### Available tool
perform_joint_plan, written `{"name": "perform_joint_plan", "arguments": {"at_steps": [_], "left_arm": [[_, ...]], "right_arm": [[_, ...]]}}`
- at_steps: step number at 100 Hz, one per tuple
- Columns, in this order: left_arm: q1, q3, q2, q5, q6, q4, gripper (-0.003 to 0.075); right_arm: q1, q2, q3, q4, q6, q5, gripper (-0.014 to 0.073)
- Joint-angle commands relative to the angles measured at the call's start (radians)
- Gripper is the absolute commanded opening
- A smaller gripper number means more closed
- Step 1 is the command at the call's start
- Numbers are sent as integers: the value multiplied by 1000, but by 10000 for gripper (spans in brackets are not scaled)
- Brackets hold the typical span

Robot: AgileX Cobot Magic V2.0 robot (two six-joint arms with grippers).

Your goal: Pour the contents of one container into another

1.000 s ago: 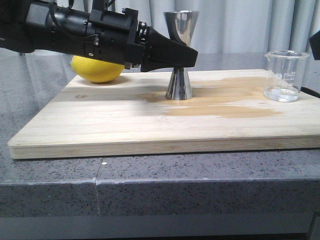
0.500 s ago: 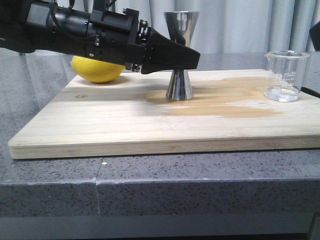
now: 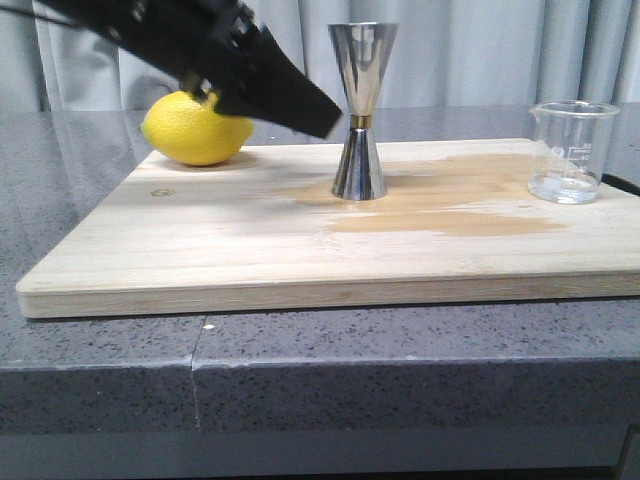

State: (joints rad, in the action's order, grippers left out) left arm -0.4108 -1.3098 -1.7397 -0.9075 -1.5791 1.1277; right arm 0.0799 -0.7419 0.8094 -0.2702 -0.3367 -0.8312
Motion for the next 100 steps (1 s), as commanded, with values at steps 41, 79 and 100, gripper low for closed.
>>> {"name": "perform_joint_plan", "arguments": {"at_steps": [41, 79, 100], "left_arm": [[0, -29, 476, -182, 1136, -885, 440], [0, 126, 818, -196, 1563, -1243, 440], [0, 370, 1023, -4, 1678, -1277, 440]], "right_arm": [[-144, -29, 71, 11, 53, -135, 550], [-144, -25, 71, 156, 192, -209, 549], [-68, -8, 71, 140, 192, -93, 549]]}}
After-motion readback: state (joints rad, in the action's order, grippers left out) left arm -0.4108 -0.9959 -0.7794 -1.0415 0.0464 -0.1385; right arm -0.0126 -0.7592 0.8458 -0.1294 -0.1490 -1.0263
